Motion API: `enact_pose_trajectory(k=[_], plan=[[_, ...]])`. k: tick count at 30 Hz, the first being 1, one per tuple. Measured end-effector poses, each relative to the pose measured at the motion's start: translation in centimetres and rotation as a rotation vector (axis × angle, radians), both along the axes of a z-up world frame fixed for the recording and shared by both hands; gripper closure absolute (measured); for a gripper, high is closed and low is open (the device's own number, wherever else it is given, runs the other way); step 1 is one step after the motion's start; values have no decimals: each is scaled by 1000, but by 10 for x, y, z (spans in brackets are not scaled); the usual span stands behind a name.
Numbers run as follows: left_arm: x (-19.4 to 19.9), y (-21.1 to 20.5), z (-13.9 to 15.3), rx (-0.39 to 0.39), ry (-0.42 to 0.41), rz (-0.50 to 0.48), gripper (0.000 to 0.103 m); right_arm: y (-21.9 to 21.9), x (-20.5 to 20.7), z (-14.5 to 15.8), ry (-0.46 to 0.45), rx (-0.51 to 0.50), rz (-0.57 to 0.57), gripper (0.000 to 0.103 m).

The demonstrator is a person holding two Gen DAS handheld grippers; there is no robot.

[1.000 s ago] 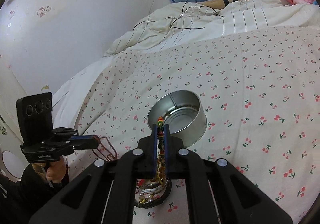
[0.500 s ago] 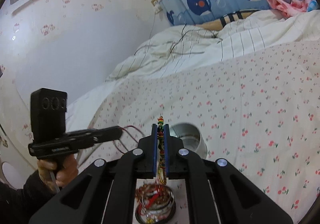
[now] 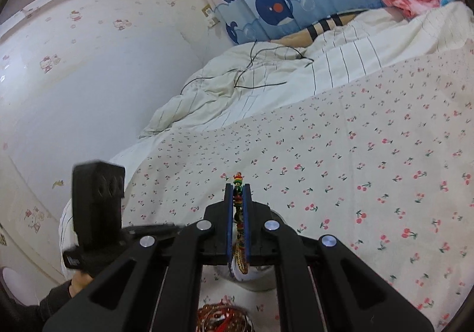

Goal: Organize jewelry

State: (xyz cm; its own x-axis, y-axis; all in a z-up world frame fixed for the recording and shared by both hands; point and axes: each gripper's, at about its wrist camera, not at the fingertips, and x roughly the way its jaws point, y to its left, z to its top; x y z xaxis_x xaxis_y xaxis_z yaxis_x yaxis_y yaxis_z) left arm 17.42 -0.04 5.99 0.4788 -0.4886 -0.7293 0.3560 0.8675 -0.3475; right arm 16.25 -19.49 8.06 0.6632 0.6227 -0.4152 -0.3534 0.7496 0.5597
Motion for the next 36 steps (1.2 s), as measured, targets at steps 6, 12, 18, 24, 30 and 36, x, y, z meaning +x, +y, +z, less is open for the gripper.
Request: enact_pose_trajectory(k=[6, 12, 18, 24, 30, 36], plan=[[-4, 19, 9, 46, -13, 81, 46, 28, 21, -27, 89, -41, 29, 96], [-6, 34, 19, 11, -22, 105, 42, 50, 23, -47, 144, -176, 40, 96], [-4, 41, 15, 27, -12, 129, 39, 60, 16, -50, 117, -322, 20, 52], [-20, 39, 23, 84, -39, 113, 34, 34, -26, -9, 7, -338, -12, 48], [-53, 32, 3, 48, 56, -16, 33, 3, -80, -28, 85, -376, 6, 49], [-68, 5, -20, 37, 128, -111, 33, -4, -89, -53, 174, -345, -8, 52]])
